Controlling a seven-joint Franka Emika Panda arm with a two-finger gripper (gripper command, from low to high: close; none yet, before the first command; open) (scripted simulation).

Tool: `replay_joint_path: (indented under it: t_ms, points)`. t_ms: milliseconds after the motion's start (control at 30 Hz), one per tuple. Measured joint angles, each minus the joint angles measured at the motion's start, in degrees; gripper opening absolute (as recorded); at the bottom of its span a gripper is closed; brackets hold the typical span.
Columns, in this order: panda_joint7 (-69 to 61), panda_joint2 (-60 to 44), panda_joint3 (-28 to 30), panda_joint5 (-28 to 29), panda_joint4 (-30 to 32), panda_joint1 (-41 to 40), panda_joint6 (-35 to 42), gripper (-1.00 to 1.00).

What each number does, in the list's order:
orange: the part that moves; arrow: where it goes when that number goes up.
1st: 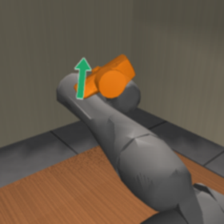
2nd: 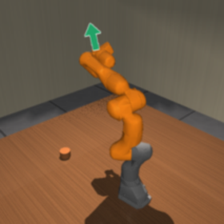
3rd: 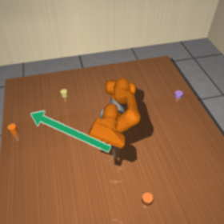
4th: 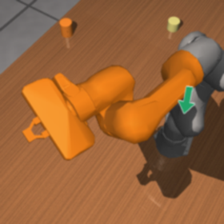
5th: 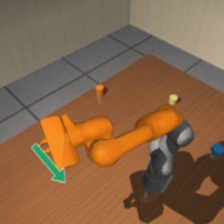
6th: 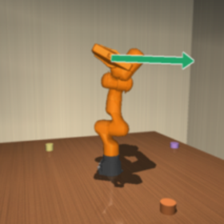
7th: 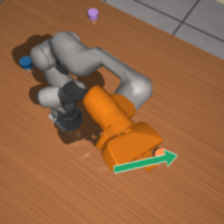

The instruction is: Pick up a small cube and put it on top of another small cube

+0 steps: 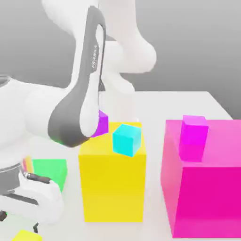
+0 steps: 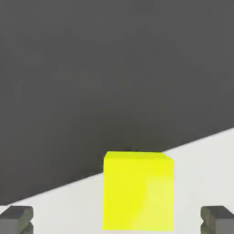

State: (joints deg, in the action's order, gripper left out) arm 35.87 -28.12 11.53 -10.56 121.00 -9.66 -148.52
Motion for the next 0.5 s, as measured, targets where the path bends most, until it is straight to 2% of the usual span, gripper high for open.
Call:
replay_joint_path:
  t_ms: [67, 100, 333, 500]
  points:
    - [-0.79, -4.14, -1.13, -1.11, -0.88, -0.98, -3.03, 0.0]
    - [-1.08, -5.52, -1.51, -1.51, -1.18, -1.3, -4.06, -1.0]
    - [-1.14, -5.51, -1.48, -1.59, -1.18, -1.28, -4.0, -1.0]
    - [0.75, 3.47, 0.89, 0.15, 1.16, 0.9, 2.7, -1.0]
